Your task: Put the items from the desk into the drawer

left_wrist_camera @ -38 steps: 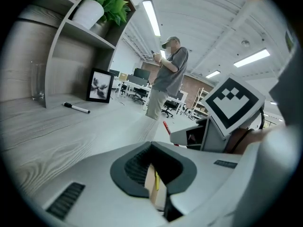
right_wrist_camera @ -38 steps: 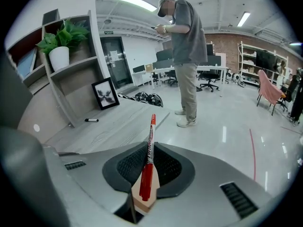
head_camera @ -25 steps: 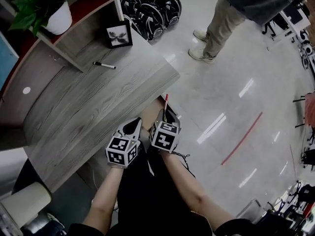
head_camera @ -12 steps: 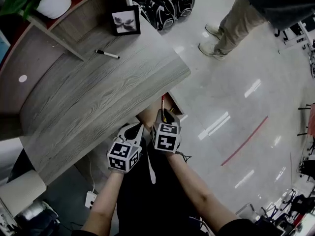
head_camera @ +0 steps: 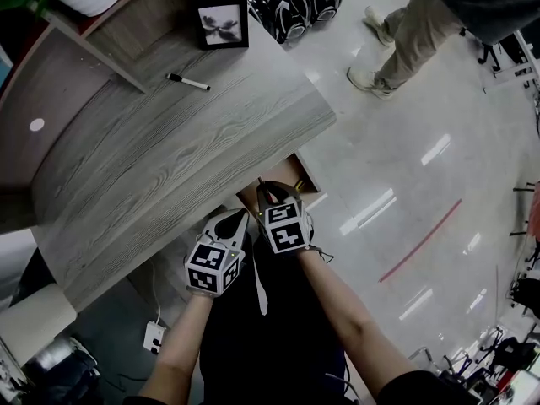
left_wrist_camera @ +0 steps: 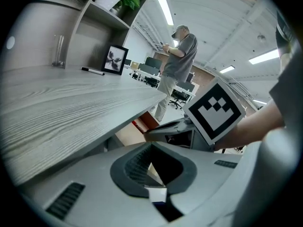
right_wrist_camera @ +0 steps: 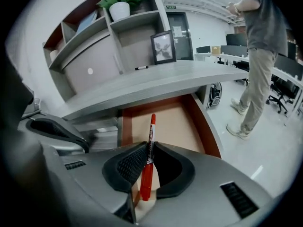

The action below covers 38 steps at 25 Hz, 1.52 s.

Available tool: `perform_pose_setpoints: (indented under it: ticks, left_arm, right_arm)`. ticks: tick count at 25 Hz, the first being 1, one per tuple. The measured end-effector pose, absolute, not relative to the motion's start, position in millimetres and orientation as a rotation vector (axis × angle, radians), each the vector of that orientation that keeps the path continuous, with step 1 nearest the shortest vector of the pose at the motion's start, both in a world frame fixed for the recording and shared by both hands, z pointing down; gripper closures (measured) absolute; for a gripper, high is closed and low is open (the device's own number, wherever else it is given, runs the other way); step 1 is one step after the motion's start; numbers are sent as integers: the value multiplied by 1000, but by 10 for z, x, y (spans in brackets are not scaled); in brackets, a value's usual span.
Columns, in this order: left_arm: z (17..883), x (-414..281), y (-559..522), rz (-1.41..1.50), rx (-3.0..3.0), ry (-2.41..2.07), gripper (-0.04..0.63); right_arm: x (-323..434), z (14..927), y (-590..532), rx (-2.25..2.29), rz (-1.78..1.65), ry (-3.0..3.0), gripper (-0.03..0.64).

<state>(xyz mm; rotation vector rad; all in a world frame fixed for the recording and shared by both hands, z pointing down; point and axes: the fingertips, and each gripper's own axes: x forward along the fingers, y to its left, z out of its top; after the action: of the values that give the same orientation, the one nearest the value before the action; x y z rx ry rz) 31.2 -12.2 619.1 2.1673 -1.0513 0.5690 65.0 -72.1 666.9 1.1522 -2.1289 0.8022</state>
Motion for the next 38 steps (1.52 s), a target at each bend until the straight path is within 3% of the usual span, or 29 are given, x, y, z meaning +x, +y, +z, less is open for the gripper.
perform_pose_setpoints:
  ticks: [9,20,38]
  left_arm:
    - [6203,280,-129,573,2156,-1049,595]
    - [6152,353,-111,540,2154,-1054,595]
    - [5701,413,-260,486,2190,-1096,595]
  right_arm:
    - [559,6721,-680,1094,840,-2157,578]
    - [579,6736,-575,1033,938,-2164,505]
    - [633,6231,-508,1025,1011,-2262,509]
